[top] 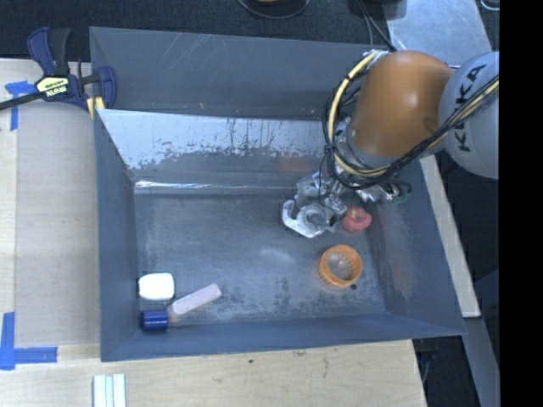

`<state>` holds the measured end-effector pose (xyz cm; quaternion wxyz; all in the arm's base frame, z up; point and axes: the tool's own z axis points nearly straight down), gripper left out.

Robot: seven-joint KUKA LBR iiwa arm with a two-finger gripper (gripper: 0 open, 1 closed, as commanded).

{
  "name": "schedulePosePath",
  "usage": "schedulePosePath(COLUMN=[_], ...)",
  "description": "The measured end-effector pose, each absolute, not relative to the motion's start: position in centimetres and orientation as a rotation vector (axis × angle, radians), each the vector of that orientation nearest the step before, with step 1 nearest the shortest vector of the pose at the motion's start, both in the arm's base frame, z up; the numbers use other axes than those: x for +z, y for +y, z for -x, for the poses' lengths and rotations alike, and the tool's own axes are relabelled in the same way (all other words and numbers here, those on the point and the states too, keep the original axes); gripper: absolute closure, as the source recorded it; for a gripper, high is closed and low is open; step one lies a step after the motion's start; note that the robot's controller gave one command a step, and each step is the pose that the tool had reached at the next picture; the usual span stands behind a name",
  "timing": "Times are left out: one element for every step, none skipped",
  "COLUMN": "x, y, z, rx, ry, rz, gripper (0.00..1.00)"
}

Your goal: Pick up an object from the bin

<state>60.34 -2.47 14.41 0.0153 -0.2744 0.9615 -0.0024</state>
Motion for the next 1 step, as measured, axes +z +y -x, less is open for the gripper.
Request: schedulePosePath(x=[25.1], y=[-1.03], z=[-61.53], rx=[-0.006], ry=[2.992], rz=[0.855], gripper=[1.0])
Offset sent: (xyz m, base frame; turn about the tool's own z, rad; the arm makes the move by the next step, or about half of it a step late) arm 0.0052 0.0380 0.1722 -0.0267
